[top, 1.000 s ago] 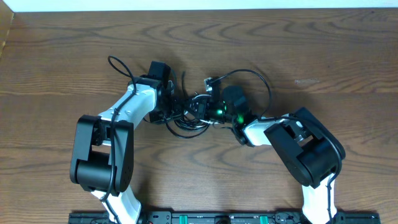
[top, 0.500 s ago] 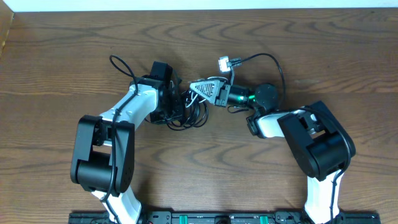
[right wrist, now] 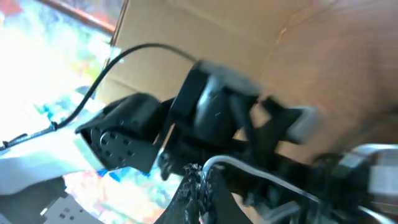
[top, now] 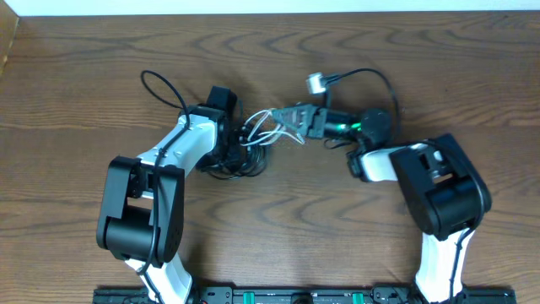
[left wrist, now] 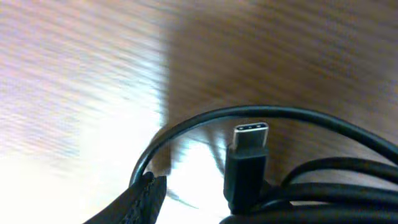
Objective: Untangle cables
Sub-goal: 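Pull the white cable right with the right gripper, left gripper holding bundle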
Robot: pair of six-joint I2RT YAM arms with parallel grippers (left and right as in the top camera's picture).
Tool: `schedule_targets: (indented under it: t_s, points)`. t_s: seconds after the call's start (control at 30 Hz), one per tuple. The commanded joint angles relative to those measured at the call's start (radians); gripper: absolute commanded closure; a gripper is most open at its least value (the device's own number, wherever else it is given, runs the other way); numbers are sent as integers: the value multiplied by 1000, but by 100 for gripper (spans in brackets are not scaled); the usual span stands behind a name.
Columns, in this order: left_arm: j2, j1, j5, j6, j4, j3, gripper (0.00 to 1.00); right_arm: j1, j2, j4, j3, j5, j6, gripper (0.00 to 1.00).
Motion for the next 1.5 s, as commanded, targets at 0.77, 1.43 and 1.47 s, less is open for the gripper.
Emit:
schedule_targets:
  t_s: [0.77,1.43,1.47]
  points:
    - [58,275,-220,-102,33,-101,56,-462,-25,30,-1,-465,118,99]
    - [58,360,-206,-146,33,-113,55,-621,-25,29,-116,-491,115,99]
    - [58,365,-206,-146,34,-113,55,-628,-25,29,-121,-488,114,99]
